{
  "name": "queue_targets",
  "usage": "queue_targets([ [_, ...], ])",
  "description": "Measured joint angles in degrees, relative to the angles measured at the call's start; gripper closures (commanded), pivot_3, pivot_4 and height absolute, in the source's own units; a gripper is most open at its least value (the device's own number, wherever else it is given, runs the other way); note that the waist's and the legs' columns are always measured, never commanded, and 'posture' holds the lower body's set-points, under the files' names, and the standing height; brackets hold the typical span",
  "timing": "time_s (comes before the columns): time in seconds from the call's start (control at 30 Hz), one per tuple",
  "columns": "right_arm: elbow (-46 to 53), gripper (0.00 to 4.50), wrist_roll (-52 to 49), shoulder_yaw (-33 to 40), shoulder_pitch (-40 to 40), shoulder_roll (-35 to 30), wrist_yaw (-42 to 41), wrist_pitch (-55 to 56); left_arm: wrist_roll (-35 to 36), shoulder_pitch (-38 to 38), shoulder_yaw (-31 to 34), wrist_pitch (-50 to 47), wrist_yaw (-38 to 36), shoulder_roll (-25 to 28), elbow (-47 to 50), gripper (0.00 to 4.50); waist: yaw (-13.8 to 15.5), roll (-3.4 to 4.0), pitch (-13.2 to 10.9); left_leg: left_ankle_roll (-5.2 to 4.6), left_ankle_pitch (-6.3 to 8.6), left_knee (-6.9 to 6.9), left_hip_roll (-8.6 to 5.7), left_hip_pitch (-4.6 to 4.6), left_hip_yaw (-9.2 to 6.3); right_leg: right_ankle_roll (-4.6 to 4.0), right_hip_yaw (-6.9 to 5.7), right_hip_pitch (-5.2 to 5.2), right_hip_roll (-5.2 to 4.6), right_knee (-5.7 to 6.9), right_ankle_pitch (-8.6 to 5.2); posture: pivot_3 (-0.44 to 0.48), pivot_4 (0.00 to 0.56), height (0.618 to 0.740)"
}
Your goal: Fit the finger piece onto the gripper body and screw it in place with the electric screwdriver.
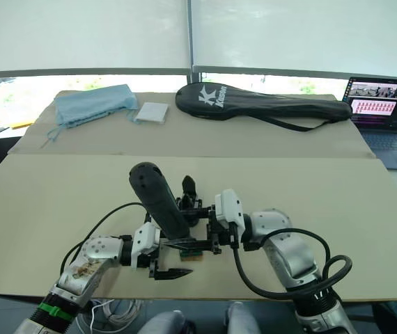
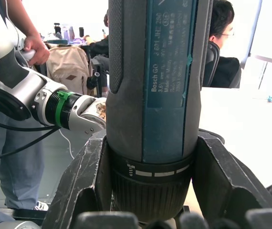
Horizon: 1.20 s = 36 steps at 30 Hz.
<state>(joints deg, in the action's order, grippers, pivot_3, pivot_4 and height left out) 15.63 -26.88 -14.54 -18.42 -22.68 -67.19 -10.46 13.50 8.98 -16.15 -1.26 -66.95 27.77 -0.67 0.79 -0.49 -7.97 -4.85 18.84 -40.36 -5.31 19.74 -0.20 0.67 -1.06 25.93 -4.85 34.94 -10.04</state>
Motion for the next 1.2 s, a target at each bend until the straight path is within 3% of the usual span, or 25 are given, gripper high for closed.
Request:
queue_targets([
  [0.63,0.7,2.58,-0.51,-0.39,-0.6,-0.85,0.43,-0.35,0.06,-0.04,0.02,0.12,-0.28,0.01,-0.06,0.04,0.0,0.0,0.0,-0.01,0.01,0.03,0.0,-0.02,0.0,0.0,0.02,0.0,-0.01,-0.01,0.0,0.0,0.15,0.74],
  [1.2,1.42,2.58,-3.67,0.15,-3.03,-0.99,1.4,-3.61,5.13,-2.54,2.83,2.21,-2.87,-0.01,-0.18,0.04,-0.2,-0.03,-0.03,0.0,0.0,0.05,0.0,0.37,0.02,-0.01,0.02,0.22,0.02,0.0,0.0,0.0,0.15,0.74],
])
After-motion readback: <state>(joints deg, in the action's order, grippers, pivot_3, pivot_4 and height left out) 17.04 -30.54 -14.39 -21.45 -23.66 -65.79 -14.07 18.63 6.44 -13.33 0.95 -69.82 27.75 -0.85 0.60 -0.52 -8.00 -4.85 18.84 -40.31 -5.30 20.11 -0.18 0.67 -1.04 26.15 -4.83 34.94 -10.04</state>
